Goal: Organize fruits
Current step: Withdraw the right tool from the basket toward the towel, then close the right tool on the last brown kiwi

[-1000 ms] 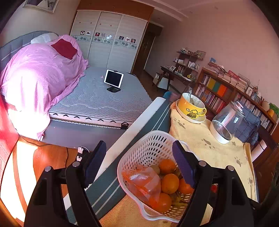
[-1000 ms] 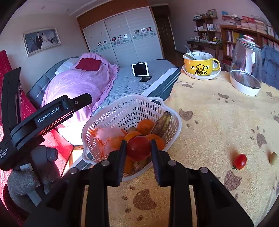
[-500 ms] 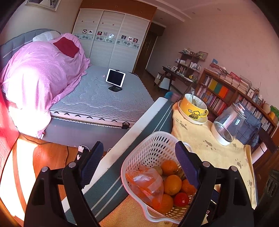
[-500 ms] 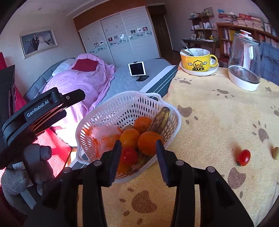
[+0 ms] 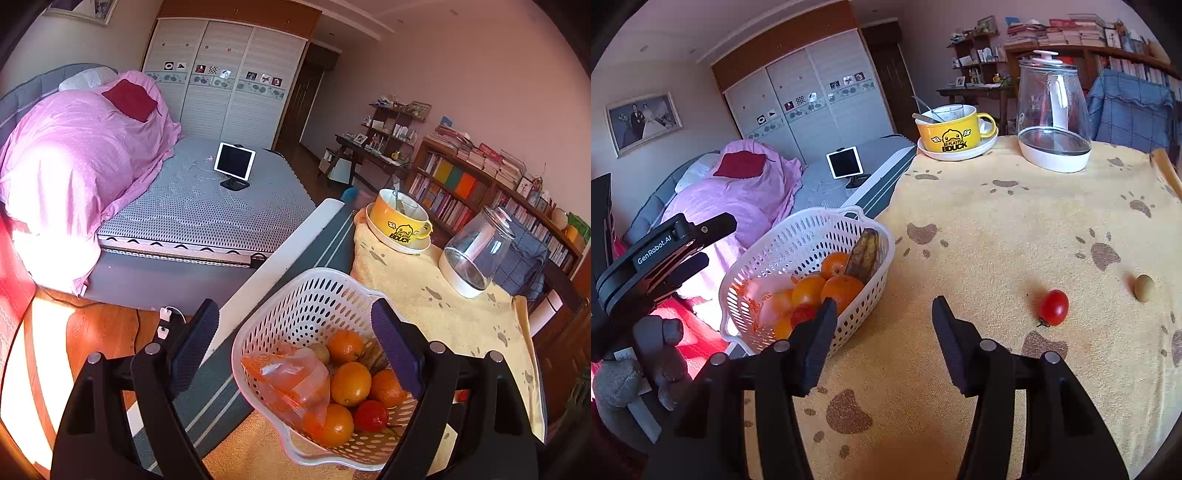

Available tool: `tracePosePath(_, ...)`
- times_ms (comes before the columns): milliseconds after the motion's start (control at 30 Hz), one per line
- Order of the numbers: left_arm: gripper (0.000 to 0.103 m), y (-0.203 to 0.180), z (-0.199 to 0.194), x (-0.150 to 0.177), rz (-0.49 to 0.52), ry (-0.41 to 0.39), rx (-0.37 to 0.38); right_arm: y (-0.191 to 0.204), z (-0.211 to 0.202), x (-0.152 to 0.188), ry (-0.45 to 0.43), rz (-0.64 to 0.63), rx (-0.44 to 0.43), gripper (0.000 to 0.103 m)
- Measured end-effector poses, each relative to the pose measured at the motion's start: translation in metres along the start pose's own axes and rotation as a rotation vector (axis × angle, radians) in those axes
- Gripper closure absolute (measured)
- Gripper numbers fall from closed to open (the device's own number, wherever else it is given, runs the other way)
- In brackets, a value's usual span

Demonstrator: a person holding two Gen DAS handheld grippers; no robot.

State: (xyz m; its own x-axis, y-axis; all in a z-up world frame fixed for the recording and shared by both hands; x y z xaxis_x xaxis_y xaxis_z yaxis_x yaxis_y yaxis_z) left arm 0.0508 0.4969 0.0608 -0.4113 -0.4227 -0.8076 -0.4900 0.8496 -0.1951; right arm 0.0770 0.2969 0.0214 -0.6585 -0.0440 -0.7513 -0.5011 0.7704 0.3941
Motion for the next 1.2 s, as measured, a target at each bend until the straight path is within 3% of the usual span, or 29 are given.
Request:
tracePosePath(200, 0.016, -0.01, -0.003, 0.002, 0.022, 0.002, 0.018, -0.005, -0.003, 0.006, 0.007, 0.008, 0.013, 0.042)
tracePosePath(300, 0.01, -0.015, -0.006, 0.004, 0.031, 0.0, 0.027, -0.012, -0.006, 0.007, 0.006, 0.018, 0.022, 0.041)
tracePosePath(400, 0.009, -0.021, -0.008, 0.006, 0.038, 0.002, 0.04, -0.022, -0.013, 0.007, -0.015, 0.035, 0.037, 0.027)
tracePosePath(533, 0.004, -0.031, -0.01, 0.01, 0.053, 0.004, 0.057, -0.04, -0.022, 0.01, -0.024, 0.065, 0.056, 0.018)
tracePosePath(1200, 0.003, -0.078, -0.022, 0.03, 0.18, -0.01, 0.108, -0.169, -0.084, 0.028, -0.069, 0.237, 0.269, 0.017)
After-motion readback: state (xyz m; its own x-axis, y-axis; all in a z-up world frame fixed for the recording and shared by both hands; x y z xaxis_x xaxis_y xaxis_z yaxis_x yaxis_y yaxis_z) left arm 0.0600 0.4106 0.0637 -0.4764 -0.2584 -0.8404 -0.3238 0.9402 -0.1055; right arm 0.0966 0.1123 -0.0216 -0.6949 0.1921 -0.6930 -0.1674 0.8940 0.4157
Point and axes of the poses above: each gripper's, at about its wrist camera, not at the fingertips, and z roughly the way its jaws point, y to its left, x to its underside, the point moved 10 cm from there along z, roughly the way its jaws point, and after that the axes turned 10 degrees about -x, right-handed, at the moved point
